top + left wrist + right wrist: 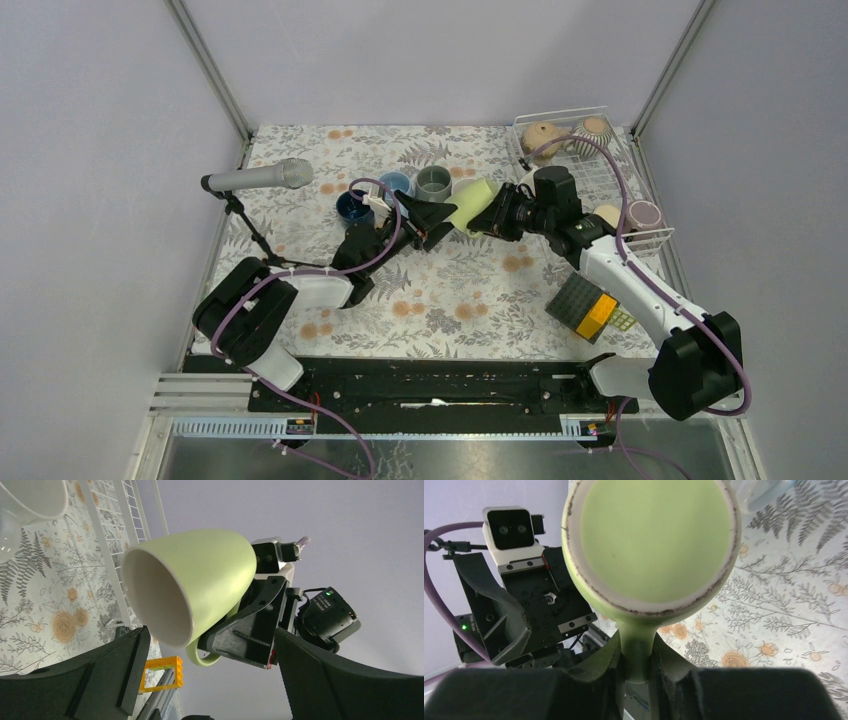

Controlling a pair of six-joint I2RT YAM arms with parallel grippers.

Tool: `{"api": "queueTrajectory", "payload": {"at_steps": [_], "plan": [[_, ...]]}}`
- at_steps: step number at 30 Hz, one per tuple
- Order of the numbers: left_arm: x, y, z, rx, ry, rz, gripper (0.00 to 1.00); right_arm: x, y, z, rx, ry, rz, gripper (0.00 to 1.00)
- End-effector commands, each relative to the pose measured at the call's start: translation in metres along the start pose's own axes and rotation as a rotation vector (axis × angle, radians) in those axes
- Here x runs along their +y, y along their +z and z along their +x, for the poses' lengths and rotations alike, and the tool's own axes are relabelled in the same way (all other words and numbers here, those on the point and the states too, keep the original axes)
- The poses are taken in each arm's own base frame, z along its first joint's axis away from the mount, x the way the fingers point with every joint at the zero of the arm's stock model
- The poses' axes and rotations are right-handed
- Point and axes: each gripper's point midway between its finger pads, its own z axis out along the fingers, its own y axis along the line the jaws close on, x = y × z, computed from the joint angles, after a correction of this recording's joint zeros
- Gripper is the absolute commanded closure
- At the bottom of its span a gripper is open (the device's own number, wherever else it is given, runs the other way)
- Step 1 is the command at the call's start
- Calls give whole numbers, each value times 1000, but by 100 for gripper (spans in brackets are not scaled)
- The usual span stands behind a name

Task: Unload the cups from the dish rack
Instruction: Place the cup at the center of the board.

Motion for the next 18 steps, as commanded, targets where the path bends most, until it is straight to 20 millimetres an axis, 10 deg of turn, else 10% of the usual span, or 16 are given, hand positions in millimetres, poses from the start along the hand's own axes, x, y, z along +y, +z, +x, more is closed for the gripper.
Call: {"api": "queueTrajectory", "payload": {"at_steps": [1, 18], "plan": [[-37, 3, -4, 9, 6, 139, 1, 53, -16, -6, -19, -48, -225, 100], [-66, -5, -1, 43, -35, 252, 32, 70, -23, 13, 70, -19, -364, 100]]}}
